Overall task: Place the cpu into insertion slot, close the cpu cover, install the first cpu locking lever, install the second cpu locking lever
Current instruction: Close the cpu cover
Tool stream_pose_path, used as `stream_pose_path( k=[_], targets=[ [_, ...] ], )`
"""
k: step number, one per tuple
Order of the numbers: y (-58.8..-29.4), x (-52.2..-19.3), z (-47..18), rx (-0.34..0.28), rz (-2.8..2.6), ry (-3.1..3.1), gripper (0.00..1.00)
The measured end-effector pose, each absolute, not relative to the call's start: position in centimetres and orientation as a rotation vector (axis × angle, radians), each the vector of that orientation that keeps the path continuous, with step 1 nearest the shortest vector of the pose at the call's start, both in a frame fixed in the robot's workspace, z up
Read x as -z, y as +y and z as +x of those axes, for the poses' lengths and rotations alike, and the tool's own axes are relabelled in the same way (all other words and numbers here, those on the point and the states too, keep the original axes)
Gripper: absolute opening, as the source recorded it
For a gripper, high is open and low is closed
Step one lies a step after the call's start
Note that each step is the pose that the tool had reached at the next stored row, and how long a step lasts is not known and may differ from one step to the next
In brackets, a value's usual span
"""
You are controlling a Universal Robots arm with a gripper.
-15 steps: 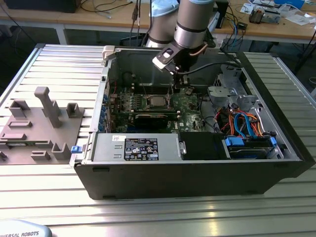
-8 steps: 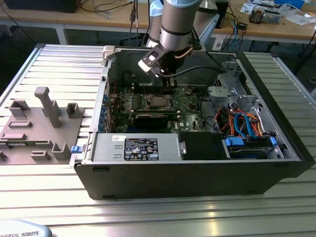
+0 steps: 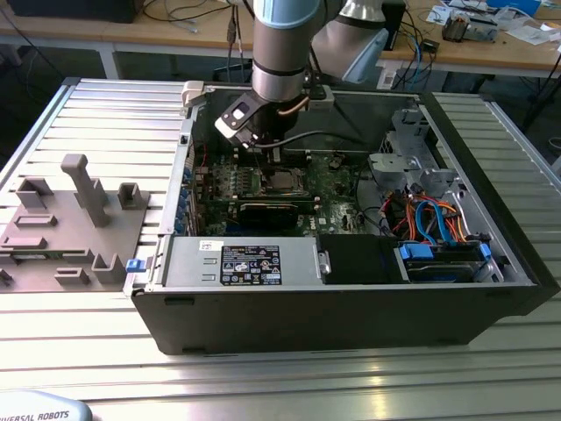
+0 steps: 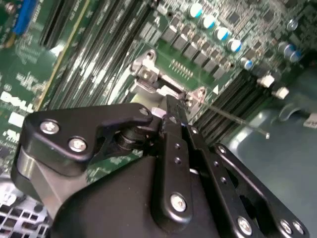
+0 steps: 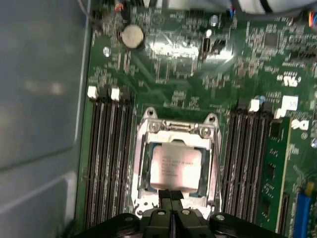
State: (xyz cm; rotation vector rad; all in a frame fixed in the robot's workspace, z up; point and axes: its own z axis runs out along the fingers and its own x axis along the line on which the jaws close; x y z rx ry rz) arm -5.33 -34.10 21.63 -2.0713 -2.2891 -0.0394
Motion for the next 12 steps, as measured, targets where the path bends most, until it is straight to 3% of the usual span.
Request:
stream_pose_path(
  k=[12],
  targets=[
    [-34.2,-20.9,-4.3,0.041,-2.07,-2.289,0.11]
  ],
)
